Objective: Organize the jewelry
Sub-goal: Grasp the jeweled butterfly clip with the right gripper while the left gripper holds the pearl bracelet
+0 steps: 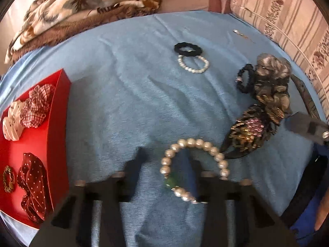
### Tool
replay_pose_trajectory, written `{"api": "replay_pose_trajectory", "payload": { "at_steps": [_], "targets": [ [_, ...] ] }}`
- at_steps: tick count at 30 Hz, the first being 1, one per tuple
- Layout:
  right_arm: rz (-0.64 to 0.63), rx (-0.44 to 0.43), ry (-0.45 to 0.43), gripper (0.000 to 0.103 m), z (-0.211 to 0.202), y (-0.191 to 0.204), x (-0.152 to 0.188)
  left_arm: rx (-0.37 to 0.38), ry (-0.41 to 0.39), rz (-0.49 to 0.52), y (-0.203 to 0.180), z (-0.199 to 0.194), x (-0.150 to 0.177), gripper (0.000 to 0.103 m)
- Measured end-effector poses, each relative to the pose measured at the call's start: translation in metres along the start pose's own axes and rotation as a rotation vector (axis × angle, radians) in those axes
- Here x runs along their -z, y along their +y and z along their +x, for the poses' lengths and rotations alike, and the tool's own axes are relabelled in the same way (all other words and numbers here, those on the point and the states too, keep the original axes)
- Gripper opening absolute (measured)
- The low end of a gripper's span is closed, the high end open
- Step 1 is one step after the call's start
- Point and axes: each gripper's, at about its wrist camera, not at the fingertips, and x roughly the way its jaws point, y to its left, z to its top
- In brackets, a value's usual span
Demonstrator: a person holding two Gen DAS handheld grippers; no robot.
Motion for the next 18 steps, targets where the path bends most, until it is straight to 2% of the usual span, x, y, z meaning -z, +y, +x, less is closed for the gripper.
{"api": "replay_pose_trajectory", "payload": {
  "at_steps": [1, 8, 13, 18],
  "targets": [
    [0.004, 0.004, 0.008, 0.051, 0.002, -0.002, 0.002, -0.009, -0.001, 0.007, -0.003, -0.001, 0.000, 0.009],
    [0.020, -0.017, 0.008, 0.051, 0.005, -0.004, 0.005, 0.031, -0.055, -0.051, 0.003, -0.029, 0.011, 0.009],
    [0.086, -0.149, 0.013, 0.051, 0.010, -0.005, 0.010, 0.062, -0.088, -0.090, 0.015, -0.050, 0.022, 0.009],
    [0.130, -0.157, -0.013, 0.051, 0.017, 0.002, 0.005, 0.092, -0.126, -0.125, 0.029, -0.076, 0.034, 0.009]
  ]
}}
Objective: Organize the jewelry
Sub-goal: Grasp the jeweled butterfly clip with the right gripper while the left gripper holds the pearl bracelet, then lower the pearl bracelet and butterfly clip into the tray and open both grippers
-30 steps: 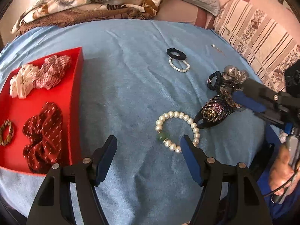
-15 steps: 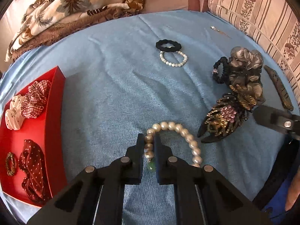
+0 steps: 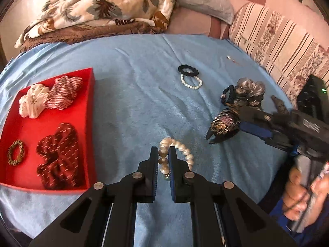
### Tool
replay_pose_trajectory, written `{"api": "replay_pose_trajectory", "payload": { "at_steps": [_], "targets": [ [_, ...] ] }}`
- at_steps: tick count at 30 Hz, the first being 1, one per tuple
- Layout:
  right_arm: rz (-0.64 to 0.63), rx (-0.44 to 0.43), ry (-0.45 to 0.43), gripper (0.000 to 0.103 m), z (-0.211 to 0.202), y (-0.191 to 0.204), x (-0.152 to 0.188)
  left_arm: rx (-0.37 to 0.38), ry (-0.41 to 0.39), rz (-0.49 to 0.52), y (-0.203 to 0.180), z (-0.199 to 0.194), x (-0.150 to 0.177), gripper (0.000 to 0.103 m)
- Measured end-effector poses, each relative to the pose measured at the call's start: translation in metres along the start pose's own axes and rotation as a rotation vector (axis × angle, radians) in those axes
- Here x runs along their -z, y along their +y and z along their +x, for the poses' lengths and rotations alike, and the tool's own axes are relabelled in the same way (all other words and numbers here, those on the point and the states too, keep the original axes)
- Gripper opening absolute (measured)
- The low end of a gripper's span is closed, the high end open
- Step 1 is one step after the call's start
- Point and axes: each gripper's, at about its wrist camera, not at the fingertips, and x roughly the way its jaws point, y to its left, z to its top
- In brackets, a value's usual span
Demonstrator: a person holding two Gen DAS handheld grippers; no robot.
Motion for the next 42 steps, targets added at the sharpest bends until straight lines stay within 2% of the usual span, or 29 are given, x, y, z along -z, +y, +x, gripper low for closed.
{"api": "replay_pose_trajectory", "payload": {
  "at_steps": [1, 2, 4, 5, 6, 8, 14, 18, 23, 27, 31, 36, 39, 42],
  "targets": [
    [0.014, 0.005, -0.005, 0.050, 0.003, 0.000, -0.002, 0.001, -0.009, 0.000, 0.001, -0.006, 0.001, 0.009],
    [0.025, 0.016, -0.008, 0.043, 0.006, 0.001, -0.004, -0.002, -0.017, 0.001, 0.002, -0.011, 0.002, 0.009],
    [0.063, 0.057, 0.004, 0.025, 0.015, -0.004, -0.007, -0.004, -0.042, 0.001, 0.006, -0.025, 0.003, 0.009],
    [0.075, 0.068, 0.013, 0.009, 0.019, -0.006, -0.007, -0.003, -0.059, -0.003, 0.009, -0.034, 0.003, 0.009],
    [0.087, 0.082, 0.021, 0.005, 0.023, -0.008, -0.007, -0.001, -0.069, -0.007, 0.013, -0.040, 0.002, 0.009],
    [0.088, 0.088, 0.013, 0.004, 0.022, -0.007, -0.006, 0.000, -0.099, -0.021, 0.022, -0.055, 0.002, 0.009],
    [-0.077, 0.138, -0.001, 0.004, 0.011, 0.040, -0.005, -0.016, -0.172, -0.093, 0.063, -0.085, -0.006, 0.009],
    [-0.182, 0.140, 0.015, 0.004, 0.016, 0.077, 0.000, -0.053, -0.197, -0.145, 0.095, -0.090, -0.012, 0.009],
    [-0.299, 0.110, 0.074, 0.004, 0.040, 0.129, 0.012, -0.084, -0.201, -0.206, 0.142, -0.083, -0.022, 0.009],
    [-0.371, 0.084, 0.135, 0.004, 0.070, 0.167, 0.023, -0.084, -0.188, -0.290, 0.192, -0.068, -0.027, 0.009],
    [-0.430, 0.095, 0.181, 0.004, 0.108, 0.199, 0.030, -0.083, -0.168, -0.370, 0.238, -0.050, -0.031, 0.009],
    [-0.471, 0.106, 0.205, 0.004, 0.152, 0.228, 0.031, -0.089, -0.151, -0.473, 0.283, -0.033, -0.025, 0.009],
    [-0.486, 0.143, 0.233, 0.004, 0.183, 0.237, 0.032, -0.111, -0.131, -0.488, 0.294, -0.025, -0.022, 0.009],
    [-0.506, 0.225, 0.283, 0.004, 0.216, 0.234, 0.035, -0.158, -0.114, -0.482, 0.298, -0.020, -0.022, 0.009]
  ]
}}
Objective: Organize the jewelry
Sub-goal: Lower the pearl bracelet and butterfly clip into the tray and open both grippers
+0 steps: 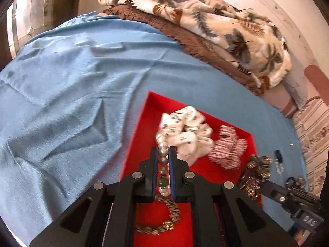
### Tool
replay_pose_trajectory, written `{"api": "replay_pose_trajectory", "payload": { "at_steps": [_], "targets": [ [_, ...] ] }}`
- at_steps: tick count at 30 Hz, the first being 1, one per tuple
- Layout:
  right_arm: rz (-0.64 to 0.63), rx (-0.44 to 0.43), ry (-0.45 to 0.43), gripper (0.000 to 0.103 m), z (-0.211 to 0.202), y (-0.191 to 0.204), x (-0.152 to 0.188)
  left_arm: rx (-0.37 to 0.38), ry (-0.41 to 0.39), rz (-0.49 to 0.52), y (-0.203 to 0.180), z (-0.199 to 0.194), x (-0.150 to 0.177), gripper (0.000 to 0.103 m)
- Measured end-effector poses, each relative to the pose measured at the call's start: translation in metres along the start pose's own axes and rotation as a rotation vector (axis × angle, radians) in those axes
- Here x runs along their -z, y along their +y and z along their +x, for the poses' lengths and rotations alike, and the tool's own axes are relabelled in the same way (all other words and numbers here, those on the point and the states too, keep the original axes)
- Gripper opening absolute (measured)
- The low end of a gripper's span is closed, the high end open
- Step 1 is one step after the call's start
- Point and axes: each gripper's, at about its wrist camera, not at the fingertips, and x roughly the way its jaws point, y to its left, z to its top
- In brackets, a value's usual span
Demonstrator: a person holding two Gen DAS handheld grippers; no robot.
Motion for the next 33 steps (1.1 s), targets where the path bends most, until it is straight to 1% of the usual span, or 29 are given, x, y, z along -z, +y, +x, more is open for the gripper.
{"api": "replay_pose_trajectory", "payload": {
  "at_steps": [2, 4, 6, 8, 9, 11, 12, 13, 14, 15, 16, 17, 18, 21, 24, 26, 28, 30, 33],
  "targets": [
    [-0.008, 0.034, 0.029, 0.004, 0.013, 0.000, -0.002, -0.031, 0.001, -0.001, 0.003, 0.002, 0.001, 0.009],
    [-0.021, 0.070, 0.035, 0.004, 0.020, 0.001, -0.002, -0.037, 0.004, -0.010, 0.006, 0.002, 0.001, 0.009],
    [-0.043, 0.100, 0.023, 0.004, 0.022, 0.004, -0.003, -0.023, 0.000, -0.028, 0.011, 0.001, 0.001, 0.009],
    [-0.072, 0.137, 0.018, 0.004, 0.024, 0.008, -0.006, 0.009, -0.016, -0.044, 0.014, -0.003, 0.001, 0.009],
    [-0.084, 0.155, 0.014, 0.005, 0.024, 0.009, -0.006, 0.021, -0.029, -0.047, 0.014, -0.006, 0.001, 0.011],
    [-0.094, 0.169, 0.014, 0.006, 0.022, 0.012, -0.004, 0.022, -0.050, -0.042, 0.013, -0.010, 0.002, 0.025],
    [-0.095, 0.165, 0.016, 0.009, 0.021, 0.012, -0.003, 0.021, -0.061, -0.040, 0.012, -0.012, 0.003, 0.036],
    [-0.095, 0.166, 0.013, 0.011, 0.019, 0.013, -0.003, 0.020, -0.081, -0.034, 0.011, -0.016, 0.004, 0.041],
    [-0.096, 0.166, 0.007, 0.018, 0.016, 0.013, -0.001, 0.022, -0.099, -0.027, 0.009, -0.019, 0.005, 0.043],
    [-0.099, 0.166, -0.001, 0.029, 0.011, 0.014, 0.001, 0.023, -0.112, -0.020, 0.008, -0.022, 0.006, 0.045],
    [-0.103, 0.165, -0.012, 0.034, 0.005, 0.014, 0.004, 0.021, -0.129, -0.010, 0.006, -0.026, 0.008, 0.048],
    [-0.107, 0.164, -0.025, 0.042, -0.001, 0.014, 0.007, 0.017, -0.142, -0.003, 0.004, -0.027, 0.009, 0.051],
    [-0.111, 0.166, -0.037, 0.044, -0.007, 0.014, 0.011, 0.012, -0.152, 0.003, 0.002, -0.029, 0.011, 0.055],
    [-0.107, 0.168, -0.054, 0.045, -0.026, 0.006, 0.023, -0.025, -0.175, 0.031, -0.004, -0.032, 0.015, 0.057],
    [-0.069, 0.185, -0.077, 0.045, -0.049, -0.015, 0.042, -0.067, -0.185, 0.060, -0.011, -0.031, 0.020, 0.059],
    [-0.022, 0.202, -0.093, 0.045, -0.070, -0.038, 0.058, -0.084, -0.193, 0.074, -0.016, -0.030, 0.023, 0.062],
    [0.022, 0.219, -0.109, 0.048, -0.088, -0.058, 0.072, -0.108, -0.207, 0.091, -0.021, -0.031, 0.027, 0.063],
    [0.068, 0.249, -0.126, 0.052, -0.109, -0.085, 0.090, -0.151, -0.236, 0.131, -0.030, -0.032, 0.035, 0.063],
    [0.134, 0.289, -0.144, 0.052, -0.136, -0.125, 0.114, -0.177, -0.262, 0.176, -0.042, -0.038, 0.049, 0.063]
  ]
}}
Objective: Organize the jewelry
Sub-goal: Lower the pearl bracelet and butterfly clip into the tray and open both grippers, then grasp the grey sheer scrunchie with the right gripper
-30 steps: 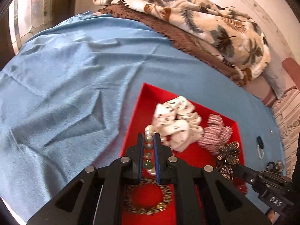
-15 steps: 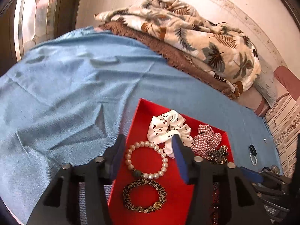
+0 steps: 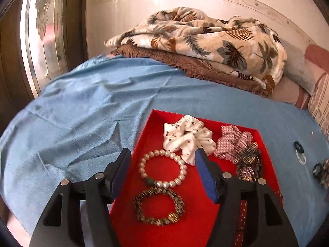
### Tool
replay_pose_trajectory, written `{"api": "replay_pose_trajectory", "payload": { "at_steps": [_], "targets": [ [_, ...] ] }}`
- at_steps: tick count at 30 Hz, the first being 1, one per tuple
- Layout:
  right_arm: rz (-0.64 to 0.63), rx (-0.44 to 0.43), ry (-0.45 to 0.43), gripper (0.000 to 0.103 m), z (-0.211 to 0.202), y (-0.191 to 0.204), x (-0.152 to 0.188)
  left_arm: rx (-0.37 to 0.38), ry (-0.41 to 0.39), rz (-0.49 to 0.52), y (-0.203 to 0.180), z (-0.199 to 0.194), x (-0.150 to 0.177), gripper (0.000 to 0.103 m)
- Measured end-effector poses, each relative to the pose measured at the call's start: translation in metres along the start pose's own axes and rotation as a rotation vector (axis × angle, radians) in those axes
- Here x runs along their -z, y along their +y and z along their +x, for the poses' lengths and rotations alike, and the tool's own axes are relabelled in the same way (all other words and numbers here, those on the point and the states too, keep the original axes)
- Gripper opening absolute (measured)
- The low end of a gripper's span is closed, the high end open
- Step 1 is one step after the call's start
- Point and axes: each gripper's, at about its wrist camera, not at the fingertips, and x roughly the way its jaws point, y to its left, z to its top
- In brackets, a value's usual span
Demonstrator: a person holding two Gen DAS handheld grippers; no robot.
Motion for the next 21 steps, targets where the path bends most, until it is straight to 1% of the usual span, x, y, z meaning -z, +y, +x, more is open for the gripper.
{"api": "replay_pose_trajectory", "payload": {
  "at_steps": [3, 4, 6, 8, 10, 12, 13, 15, 17, 19, 21],
  "targets": [
    [0.072, 0.023, -0.011, 0.052, -0.012, -0.048, 0.012, -0.006, -0.007, 0.043, -0.013, -0.013, 0.010, 0.063],
    [0.109, 0.034, -0.024, 0.052, -0.019, -0.070, 0.016, -0.007, -0.003, 0.049, -0.014, -0.017, 0.012, 0.063],
    [0.155, 0.050, -0.041, 0.052, -0.026, -0.098, 0.021, -0.005, 0.009, 0.055, -0.020, -0.031, 0.016, 0.063],
    [0.221, 0.069, -0.067, 0.052, -0.033, -0.133, 0.025, 0.007, 0.003, 0.060, -0.025, -0.047, 0.019, 0.063],
    [0.269, 0.085, -0.091, 0.052, -0.035, -0.160, 0.025, 0.024, -0.007, 0.091, -0.039, -0.070, 0.020, 0.064],
    [0.302, 0.096, -0.113, 0.052, -0.033, -0.180, 0.019, 0.060, -0.006, 0.121, -0.056, -0.084, 0.020, 0.066],
    [0.316, 0.099, -0.123, 0.052, -0.030, -0.188, 0.015, 0.093, 0.002, 0.143, -0.069, -0.091, 0.018, 0.068],
    [0.339, 0.092, -0.143, 0.052, -0.023, -0.197, 0.006, 0.150, 0.026, 0.176, -0.094, -0.098, 0.015, 0.069],
    [0.351, 0.045, -0.172, 0.052, -0.015, -0.202, -0.006, 0.204, 0.050, 0.219, -0.125, -0.101, 0.012, 0.069],
    [0.345, -0.006, -0.183, 0.052, -0.004, -0.204, -0.015, 0.230, 0.073, 0.252, -0.151, -0.100, 0.012, 0.069],
    [0.340, -0.025, -0.187, 0.053, 0.006, -0.203, -0.020, 0.259, 0.101, 0.286, -0.182, -0.096, 0.013, 0.069]
  ]
}}
